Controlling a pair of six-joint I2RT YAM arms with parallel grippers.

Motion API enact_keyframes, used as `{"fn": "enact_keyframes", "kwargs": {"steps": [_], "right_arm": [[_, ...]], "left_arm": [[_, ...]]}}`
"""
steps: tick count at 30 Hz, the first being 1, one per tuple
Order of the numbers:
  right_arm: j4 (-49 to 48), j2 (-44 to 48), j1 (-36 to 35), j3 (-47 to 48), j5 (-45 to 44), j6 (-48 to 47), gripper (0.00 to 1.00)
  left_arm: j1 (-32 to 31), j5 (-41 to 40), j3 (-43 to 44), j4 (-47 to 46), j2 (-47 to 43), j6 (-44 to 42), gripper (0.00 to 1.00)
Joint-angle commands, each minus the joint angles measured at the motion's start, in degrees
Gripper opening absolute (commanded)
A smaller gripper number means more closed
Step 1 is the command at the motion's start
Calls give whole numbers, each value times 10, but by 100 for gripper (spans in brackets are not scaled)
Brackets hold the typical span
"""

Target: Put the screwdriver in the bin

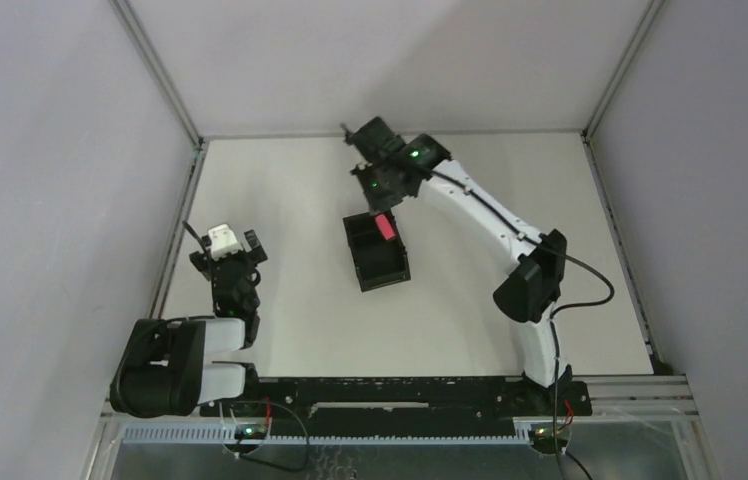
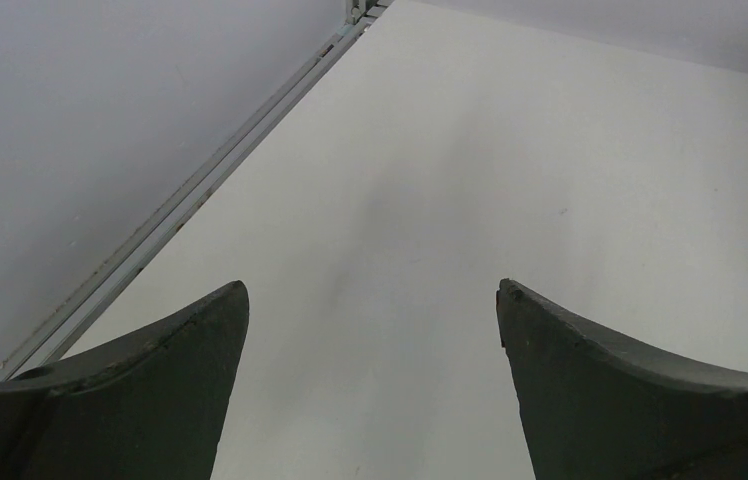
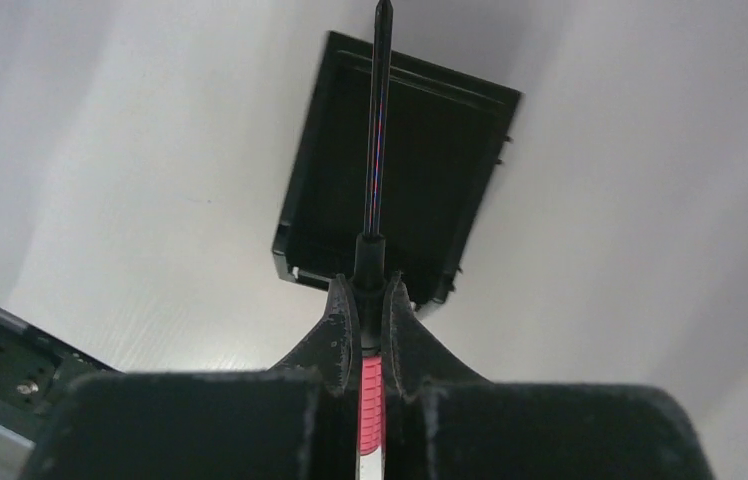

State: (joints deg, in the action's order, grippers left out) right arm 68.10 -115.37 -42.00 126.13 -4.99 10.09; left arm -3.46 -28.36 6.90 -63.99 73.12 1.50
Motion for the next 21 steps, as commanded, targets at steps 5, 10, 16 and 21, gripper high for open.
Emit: {"fn": "enact_keyframes", "kwargs": {"steps": [5, 10, 16, 21], "right_arm": [[-112, -26, -53, -33, -50, -99, 0], [-176, -43, -59, -111, -68, -132, 0], [-251, -45, -61, -210, -71, -144, 0], [-259, -67, -61, -227, -77, -138, 19]], "left_arm": [[2, 0, 24, -16, -1, -5, 98], [2, 0, 24, -16, -1, -5, 99], [2, 0, 24, -16, -1, -5, 98], [2, 0, 24, -16, -1, -5, 98]]}}
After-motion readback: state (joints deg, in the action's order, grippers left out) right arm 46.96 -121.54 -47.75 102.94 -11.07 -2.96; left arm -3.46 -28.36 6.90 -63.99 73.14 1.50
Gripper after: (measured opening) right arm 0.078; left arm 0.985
